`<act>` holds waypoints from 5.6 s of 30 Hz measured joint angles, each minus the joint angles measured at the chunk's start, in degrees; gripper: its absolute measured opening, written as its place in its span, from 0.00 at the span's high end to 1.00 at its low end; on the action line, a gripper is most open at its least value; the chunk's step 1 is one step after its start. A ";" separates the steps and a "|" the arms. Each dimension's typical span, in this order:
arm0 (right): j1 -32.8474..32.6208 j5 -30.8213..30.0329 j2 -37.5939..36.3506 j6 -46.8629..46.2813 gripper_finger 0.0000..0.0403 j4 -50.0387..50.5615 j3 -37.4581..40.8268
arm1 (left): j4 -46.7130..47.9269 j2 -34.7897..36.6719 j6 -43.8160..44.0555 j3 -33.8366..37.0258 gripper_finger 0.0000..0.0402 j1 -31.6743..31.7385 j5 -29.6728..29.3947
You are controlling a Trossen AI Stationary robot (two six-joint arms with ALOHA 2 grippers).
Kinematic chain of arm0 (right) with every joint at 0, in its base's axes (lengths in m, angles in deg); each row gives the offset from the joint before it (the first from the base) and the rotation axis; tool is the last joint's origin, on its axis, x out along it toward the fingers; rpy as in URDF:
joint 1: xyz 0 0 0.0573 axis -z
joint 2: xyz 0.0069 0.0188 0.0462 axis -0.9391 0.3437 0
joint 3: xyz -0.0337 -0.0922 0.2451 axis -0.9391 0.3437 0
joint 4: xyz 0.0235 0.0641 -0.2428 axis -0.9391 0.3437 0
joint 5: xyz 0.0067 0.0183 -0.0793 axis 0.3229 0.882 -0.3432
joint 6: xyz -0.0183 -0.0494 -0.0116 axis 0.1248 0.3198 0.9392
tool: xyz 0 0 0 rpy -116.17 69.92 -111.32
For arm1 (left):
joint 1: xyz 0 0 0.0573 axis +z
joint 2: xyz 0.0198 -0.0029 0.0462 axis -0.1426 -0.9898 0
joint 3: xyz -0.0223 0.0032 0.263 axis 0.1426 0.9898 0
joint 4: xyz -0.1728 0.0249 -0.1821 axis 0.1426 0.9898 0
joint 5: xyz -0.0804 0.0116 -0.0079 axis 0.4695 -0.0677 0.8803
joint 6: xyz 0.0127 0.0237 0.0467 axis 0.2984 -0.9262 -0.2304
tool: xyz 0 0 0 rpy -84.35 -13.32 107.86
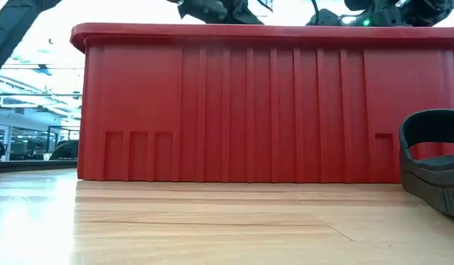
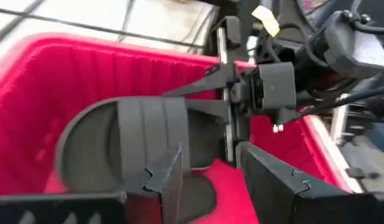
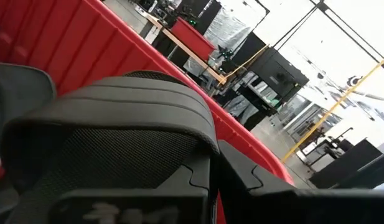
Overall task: Pick and place slides into bin
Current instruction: Put the black slipper into the red bin
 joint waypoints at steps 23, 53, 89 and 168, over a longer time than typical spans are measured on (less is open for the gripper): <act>0.02 11.86 -0.02 7.34 0.99 -10.20 -0.04 | 0.59 -9.11 -4.96 -3.98 0.60 7.57 15.64; 0.02 15.57 0.00 19.28 0.99 -20.11 -0.04 | 0.88 -11.16 -2.73 -3.92 0.60 3.19 17.10; -5.68 -0.84 -5.80 20.99 0.62 -35.27 -0.13 | 4.13 -10.40 -5.45 -13.35 1.00 6.84 11.98; -4.58 19.49 -10.75 -7.52 0.64 -7.50 -0.11 | 6.59 -10.92 -3.34 -16.57 1.00 1.21 -0.22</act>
